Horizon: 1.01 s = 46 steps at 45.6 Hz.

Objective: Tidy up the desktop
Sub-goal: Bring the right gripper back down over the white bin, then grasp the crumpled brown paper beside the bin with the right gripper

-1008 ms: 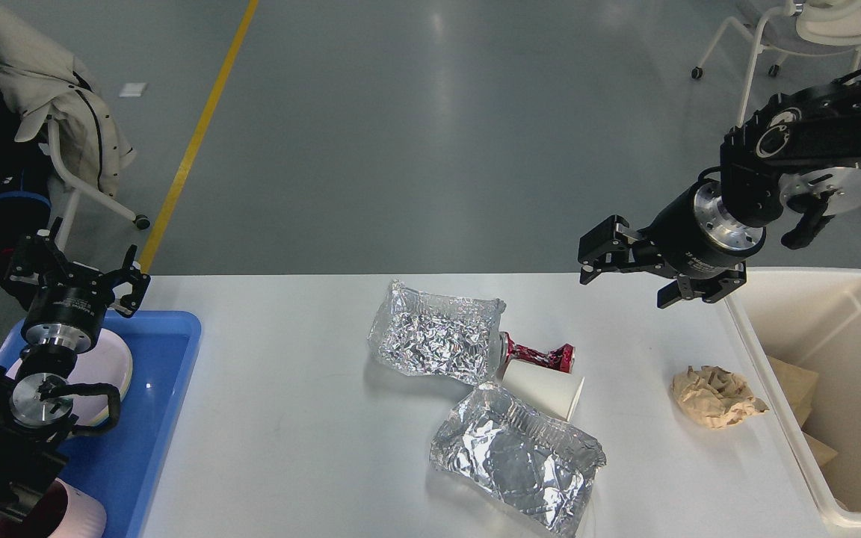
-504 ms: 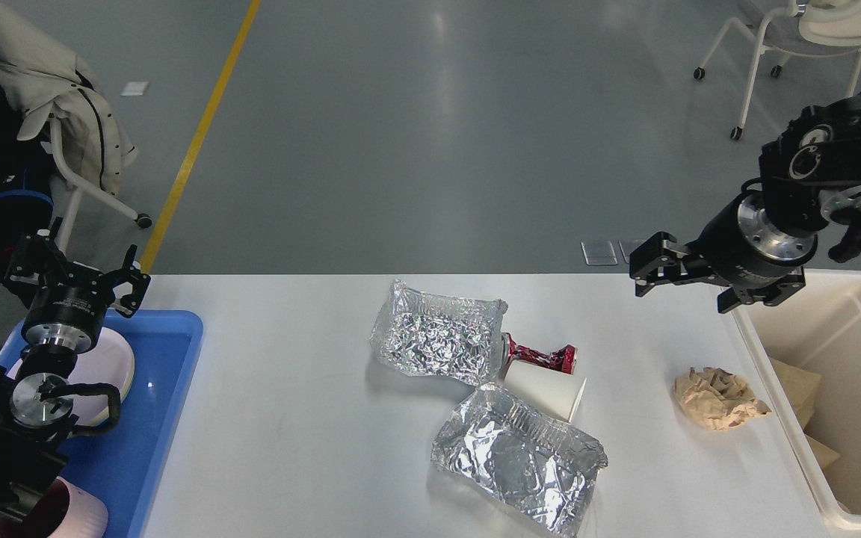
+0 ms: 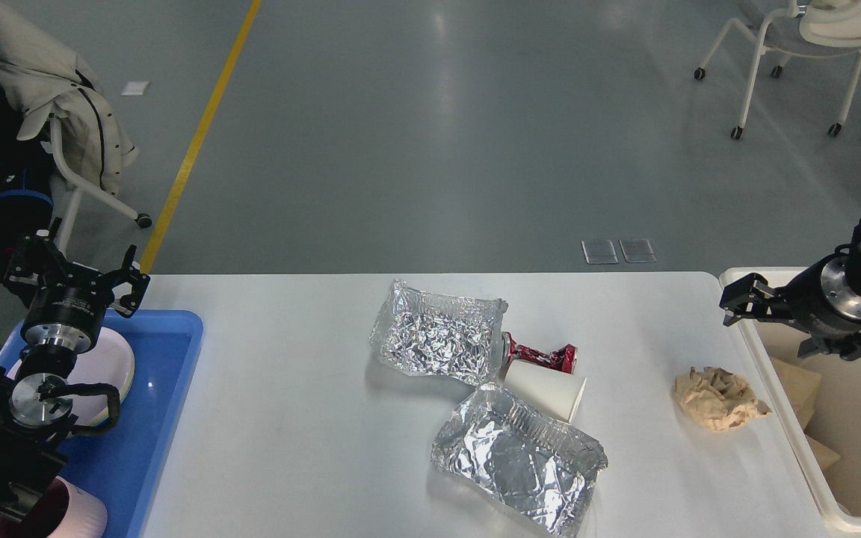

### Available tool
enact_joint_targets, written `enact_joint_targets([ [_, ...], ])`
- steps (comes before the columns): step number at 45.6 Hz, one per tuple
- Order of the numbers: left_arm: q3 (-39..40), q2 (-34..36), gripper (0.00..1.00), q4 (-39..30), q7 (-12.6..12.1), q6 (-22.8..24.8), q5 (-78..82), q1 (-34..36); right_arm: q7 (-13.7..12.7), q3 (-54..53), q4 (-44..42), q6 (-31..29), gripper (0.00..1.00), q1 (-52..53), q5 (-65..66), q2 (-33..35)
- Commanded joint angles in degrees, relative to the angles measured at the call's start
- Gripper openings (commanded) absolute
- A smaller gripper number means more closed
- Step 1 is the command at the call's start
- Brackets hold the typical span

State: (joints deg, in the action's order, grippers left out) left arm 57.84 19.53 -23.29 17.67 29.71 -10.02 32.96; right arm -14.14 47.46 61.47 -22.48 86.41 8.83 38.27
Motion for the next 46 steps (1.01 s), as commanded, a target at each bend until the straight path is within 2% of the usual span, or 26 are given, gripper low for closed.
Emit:
enact_joint_targets([
  [1, -0.01, 0.07, 0.98, 0.00, 0.00, 0.00, 0.00, 0.00, -0.01, -5.88, -5.21, 0.33, 1.00, -7.74, -1.27, -1.35],
  [19, -0.01, -0.01, 0.98, 0.00, 0.00, 0.00, 0.00, 0.00, 0.87, -16.60, -14.53, 0.94, 1.00, -22.51, -1.18, -4.16],
  [24, -0.01, -0.01, 0.98, 0.00, 0.00, 0.00, 0.00, 0.00, 0.95, -17.48, -16.99, 1.47, 0.96, -25.06, -1.18, -6.01],
  [26, -0.10, -0.02, 0.98, 0.00, 0.00, 0.00, 0.00, 0.00, 1.04, -17.49, -17.69, 1.91, 0.88, -25.85, -1.18, -6.62],
  [27, -0.01, 0.07, 0.98, 0.00, 0.00, 0.00, 0.00, 0.00, 1.04, -17.57, -18.04, 2.26, 0.80, -26.20, -1.18, -6.89],
  [31, -0.01, -0.02, 0.98, 0.00, 0.00, 0.00, 0.00, 0.00, 1.39, -17.49, -18.66, 3.93, 0.40, -26.73, -1.10, -8.03],
  [37, -0.01, -0.02, 0.98, 0.00, 0.00, 0.00, 0.00, 0.00, 1.39, -17.40, -18.57, 4.37, 0.00, -26.74, -0.83, -8.47],
  [46, -0.01, 0.07, 0.98, 0.00, 0.00, 0.00, 0.00, 0.00, 0.96, -17.49, -18.57, 4.72, 0.00, -26.74, -0.48, -8.73],
])
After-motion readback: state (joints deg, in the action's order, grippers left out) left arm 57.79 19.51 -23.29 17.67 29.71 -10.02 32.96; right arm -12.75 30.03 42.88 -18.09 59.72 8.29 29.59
